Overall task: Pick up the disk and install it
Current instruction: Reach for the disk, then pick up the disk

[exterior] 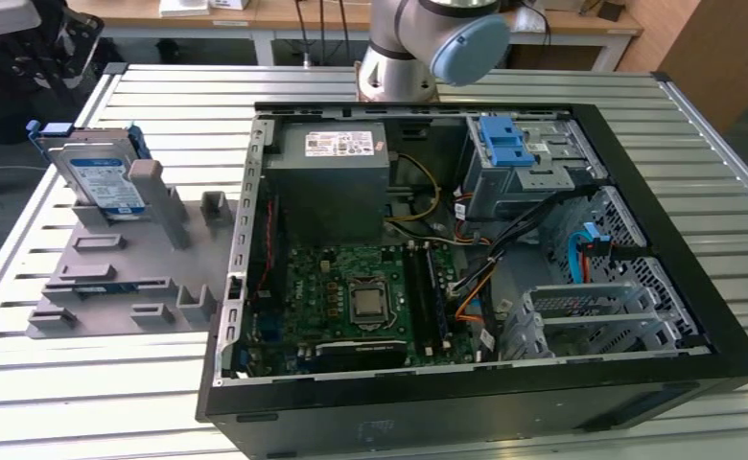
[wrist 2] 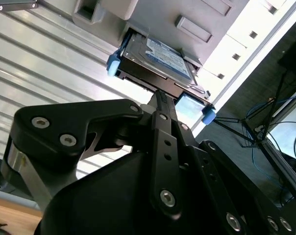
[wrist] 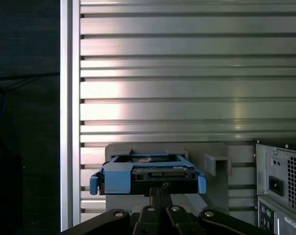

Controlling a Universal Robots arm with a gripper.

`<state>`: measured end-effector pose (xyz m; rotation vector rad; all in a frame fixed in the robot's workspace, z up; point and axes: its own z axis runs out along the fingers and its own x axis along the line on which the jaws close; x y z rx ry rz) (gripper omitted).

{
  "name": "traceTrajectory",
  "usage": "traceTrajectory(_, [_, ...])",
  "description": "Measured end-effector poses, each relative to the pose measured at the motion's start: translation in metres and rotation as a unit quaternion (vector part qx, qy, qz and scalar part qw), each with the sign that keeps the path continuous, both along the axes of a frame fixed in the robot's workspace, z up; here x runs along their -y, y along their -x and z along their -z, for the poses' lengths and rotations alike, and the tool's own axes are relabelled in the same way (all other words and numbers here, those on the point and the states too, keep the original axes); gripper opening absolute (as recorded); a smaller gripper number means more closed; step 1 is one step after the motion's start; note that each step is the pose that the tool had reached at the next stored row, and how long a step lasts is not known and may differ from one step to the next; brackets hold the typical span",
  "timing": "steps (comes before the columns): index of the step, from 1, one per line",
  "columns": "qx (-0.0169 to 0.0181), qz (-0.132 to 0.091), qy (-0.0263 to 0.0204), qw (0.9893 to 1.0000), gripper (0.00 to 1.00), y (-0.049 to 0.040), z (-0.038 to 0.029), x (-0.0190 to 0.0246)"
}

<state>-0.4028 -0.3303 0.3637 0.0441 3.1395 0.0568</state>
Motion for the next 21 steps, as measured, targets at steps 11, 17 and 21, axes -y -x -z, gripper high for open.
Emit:
traceTrajectory(11, [-0.0018,0.000,0.0007,1.0000,0.11,0.0182,0.0020,-0.0009])
traceTrajectory(17, [-0.0034,0.000,0.0025,1.0000,0.11,0.0253,0.0033,-0.0009])
traceTrajectory(21, [-0.0034,0.000,0.0025,1.0000,0.11,0.0259,0.0033,-0.0009])
